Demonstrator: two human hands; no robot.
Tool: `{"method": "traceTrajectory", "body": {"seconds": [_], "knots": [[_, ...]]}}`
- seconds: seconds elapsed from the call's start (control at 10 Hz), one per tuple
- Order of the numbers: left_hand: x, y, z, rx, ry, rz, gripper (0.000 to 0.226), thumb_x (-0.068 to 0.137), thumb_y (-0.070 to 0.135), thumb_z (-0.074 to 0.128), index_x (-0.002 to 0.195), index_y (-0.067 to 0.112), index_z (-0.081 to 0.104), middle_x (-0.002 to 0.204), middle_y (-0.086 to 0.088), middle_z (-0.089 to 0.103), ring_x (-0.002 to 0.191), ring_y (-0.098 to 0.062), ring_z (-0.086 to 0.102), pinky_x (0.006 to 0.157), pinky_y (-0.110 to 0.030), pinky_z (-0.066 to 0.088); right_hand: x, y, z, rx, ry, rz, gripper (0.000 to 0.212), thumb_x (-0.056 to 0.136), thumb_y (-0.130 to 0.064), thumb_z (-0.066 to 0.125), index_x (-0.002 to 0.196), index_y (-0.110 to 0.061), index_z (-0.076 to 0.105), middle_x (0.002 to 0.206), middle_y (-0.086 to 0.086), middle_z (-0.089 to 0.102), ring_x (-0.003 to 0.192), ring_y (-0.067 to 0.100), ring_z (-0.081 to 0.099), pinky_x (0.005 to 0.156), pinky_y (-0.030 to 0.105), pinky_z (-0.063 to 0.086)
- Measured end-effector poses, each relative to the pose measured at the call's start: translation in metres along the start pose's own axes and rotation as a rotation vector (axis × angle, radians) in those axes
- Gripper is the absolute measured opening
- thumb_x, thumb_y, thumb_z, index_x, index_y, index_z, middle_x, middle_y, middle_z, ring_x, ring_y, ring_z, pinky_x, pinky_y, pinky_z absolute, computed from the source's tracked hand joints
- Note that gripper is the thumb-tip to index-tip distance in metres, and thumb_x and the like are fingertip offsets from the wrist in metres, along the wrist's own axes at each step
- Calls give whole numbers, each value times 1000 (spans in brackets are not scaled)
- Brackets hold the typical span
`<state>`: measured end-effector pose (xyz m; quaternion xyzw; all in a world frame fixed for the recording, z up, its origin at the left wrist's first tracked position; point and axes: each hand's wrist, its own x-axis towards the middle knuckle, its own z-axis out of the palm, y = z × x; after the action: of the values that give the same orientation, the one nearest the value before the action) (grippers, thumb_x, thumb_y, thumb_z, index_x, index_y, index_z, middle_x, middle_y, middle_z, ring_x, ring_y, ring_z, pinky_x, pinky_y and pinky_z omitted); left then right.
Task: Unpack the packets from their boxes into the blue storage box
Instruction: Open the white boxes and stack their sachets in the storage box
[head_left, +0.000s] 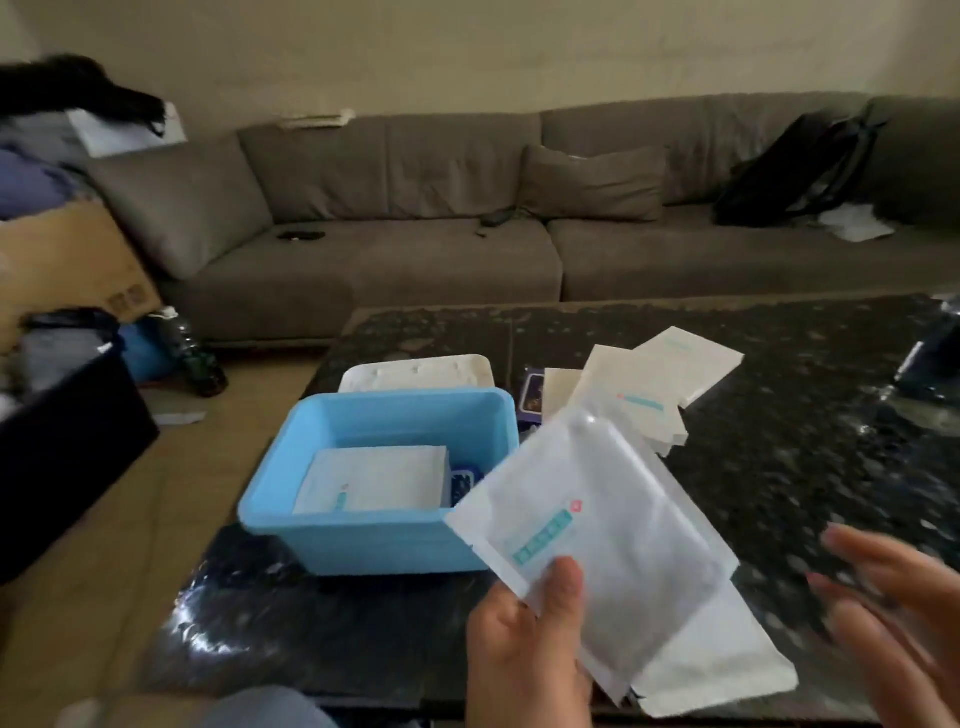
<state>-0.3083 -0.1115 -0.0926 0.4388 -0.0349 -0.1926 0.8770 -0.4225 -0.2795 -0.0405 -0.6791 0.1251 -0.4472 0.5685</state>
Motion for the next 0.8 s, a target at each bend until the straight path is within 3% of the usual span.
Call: {"method": "traceTrajectory", "body": {"seconds": [0.1, 0.2, 0.3, 0.4, 0.5, 0.6, 0.7, 0.8], "knots": [[9, 31, -5, -247, -7, -222, 93, 17, 32, 102, 103, 9, 76, 109, -28, 70, 96, -45, 70, 74, -50, 61, -3, -6, 75, -1, -271, 271, 86, 39, -60, 89, 113, -24, 63, 102, -4, 75, 90, 11, 72, 67, 30, 60], [12, 49, -6, -323, 30, -244, 73, 43, 34, 97, 106, 5, 74, 108, -28, 71, 98, -47, 69, 78, -58, 56, 17, 7, 109, -42, -454, 459, 58, 60, -48, 81, 109, -20, 68, 87, 5, 77, 74, 22, 75, 58, 36, 61], [25, 73, -22, -235, 143, -131, 46, 72, 38, 62, 111, 15, 66, 98, -19, 76, 88, -35, 74, 75, -51, 60, 35, 8, 121, -155, -527, 452, 32, 69, -24, 73, 101, -20, 70, 83, 1, 77, 72, 19, 74, 60, 37, 61], [38, 95, -49, -155, 261, -14, 48, 73, 41, 61, 117, 23, 62, 96, -13, 77, 79, -28, 76, 58, -42, 62, 47, 10, 140, -215, -619, 486, 29, 71, -26, 71, 100, -25, 69, 85, -6, 76, 74, 15, 74, 60, 32, 60], [50, 116, -75, 28, 266, 45, 44, 73, 44, 60, 104, 15, 70, 93, -12, 77, 78, -25, 76, 62, -38, 57, 60, 14, 158, -239, -649, 486, 31, 71, -27, 70, 102, -26, 69, 87, -9, 76, 77, 13, 74, 64, 34, 62], [64, 139, -95, 208, 305, 204, 32, 76, 43, 61, 69, 15, 75, 83, -12, 77, 73, -23, 74, 66, -35, 53, 77, 21, 183, -226, -664, 513, 24, 74, -28, 68, 99, -29, 68, 87, -7, 75, 79, 14, 74, 62, 30, 61], [82, 160, -113, 334, 343, 439, 22, 89, 27, 61, 77, 15, 74, 81, -9, 77, 76, -23, 74, 76, -37, 55, 96, 32, 216, -303, -704, 485, 15, 87, -23, 65, 101, -28, 67, 95, -4, 71, 79, 17, 72, 58, 25, 59], [103, 172, -125, 650, 339, 593, 13, 94, 15, 62, 89, 22, 71, 84, 5, 77, 82, -13, 74, 78, -28, 57, 105, 49, 248, -427, -815, 518, 19, 90, -22, 65, 109, -21, 64, 101, 1, 68, 84, 18, 70, 60, 27, 61]]}}
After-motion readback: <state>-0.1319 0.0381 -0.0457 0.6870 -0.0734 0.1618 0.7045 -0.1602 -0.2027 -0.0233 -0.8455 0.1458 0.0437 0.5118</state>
